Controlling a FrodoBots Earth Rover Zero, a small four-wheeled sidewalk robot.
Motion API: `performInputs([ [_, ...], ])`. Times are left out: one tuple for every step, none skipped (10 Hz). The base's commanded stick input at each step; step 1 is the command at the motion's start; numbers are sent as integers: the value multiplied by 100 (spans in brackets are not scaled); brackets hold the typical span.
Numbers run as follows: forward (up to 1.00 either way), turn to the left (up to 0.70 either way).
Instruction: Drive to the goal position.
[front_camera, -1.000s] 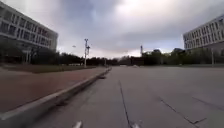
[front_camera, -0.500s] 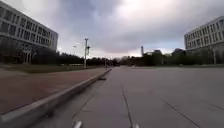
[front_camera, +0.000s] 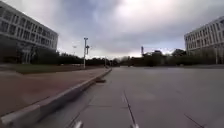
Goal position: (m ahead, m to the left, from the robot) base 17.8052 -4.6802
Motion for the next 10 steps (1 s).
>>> performInputs([
  [94,0],
  [94,0],
  [97,0],
  [97,0],
  [97,0],
  [97,0],
  [97,0],
  [97,0],
  [97,0],
  [97,0],
])
